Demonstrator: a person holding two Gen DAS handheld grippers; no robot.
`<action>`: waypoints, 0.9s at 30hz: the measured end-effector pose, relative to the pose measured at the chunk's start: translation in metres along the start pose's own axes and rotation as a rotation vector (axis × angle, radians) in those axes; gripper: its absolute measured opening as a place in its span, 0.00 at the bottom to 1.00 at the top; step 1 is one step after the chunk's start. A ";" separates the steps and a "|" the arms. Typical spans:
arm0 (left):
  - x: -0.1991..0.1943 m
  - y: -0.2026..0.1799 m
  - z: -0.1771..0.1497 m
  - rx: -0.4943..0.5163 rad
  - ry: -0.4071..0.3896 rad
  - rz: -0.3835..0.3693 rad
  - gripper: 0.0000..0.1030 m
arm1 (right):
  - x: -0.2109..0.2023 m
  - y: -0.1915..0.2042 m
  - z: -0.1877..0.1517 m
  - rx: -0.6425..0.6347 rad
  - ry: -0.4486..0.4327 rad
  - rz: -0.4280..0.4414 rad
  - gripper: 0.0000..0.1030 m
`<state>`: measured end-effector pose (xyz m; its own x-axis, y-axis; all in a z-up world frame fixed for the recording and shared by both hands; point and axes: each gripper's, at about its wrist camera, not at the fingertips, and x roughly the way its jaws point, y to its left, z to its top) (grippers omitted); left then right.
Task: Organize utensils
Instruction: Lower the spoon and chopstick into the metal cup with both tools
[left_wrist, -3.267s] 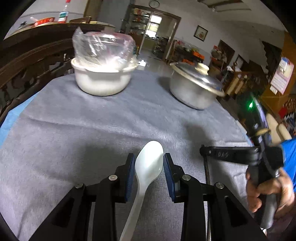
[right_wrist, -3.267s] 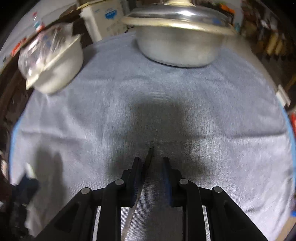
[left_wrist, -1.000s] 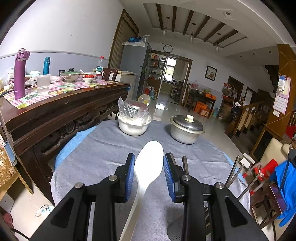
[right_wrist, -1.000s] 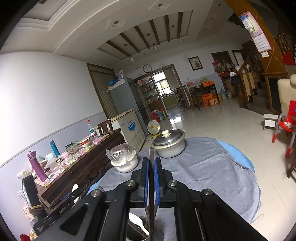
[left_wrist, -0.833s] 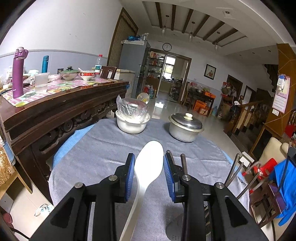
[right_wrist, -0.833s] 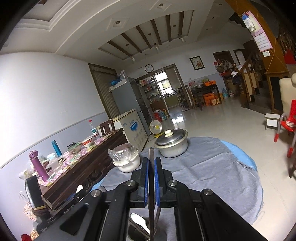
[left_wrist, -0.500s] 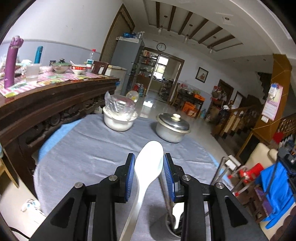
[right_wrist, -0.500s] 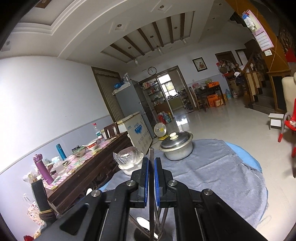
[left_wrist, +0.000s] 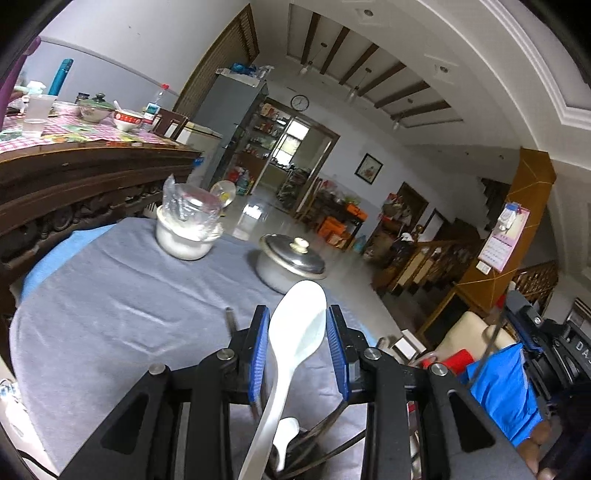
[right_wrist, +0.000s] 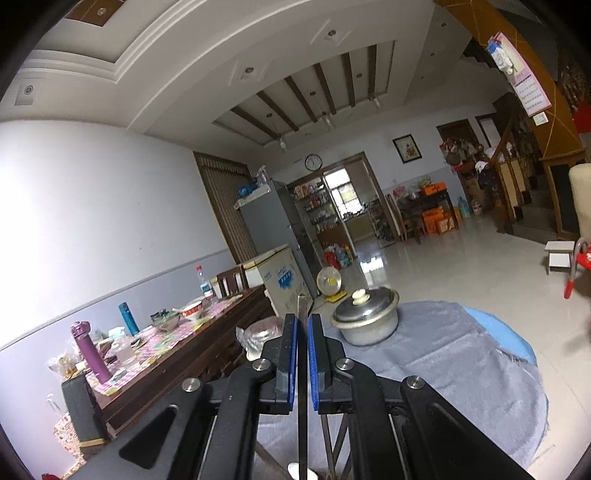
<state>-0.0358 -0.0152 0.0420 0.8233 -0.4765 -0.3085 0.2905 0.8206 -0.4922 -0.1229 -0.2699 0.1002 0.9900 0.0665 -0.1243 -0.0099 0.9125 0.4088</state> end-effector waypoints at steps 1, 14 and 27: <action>0.002 -0.002 -0.001 0.001 -0.002 -0.013 0.32 | 0.002 0.000 -0.001 0.000 -0.016 -0.006 0.06; 0.031 -0.004 -0.012 -0.109 0.006 -0.238 0.32 | 0.027 -0.018 -0.019 0.028 -0.073 -0.093 0.06; 0.038 -0.004 -0.028 -0.141 -0.010 -0.306 0.32 | 0.043 -0.011 -0.033 0.008 -0.065 -0.110 0.06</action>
<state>-0.0195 -0.0449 0.0093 0.7133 -0.6903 -0.1212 0.4552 0.5878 -0.6687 -0.0854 -0.2641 0.0602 0.9921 -0.0608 -0.1100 0.1005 0.9095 0.4035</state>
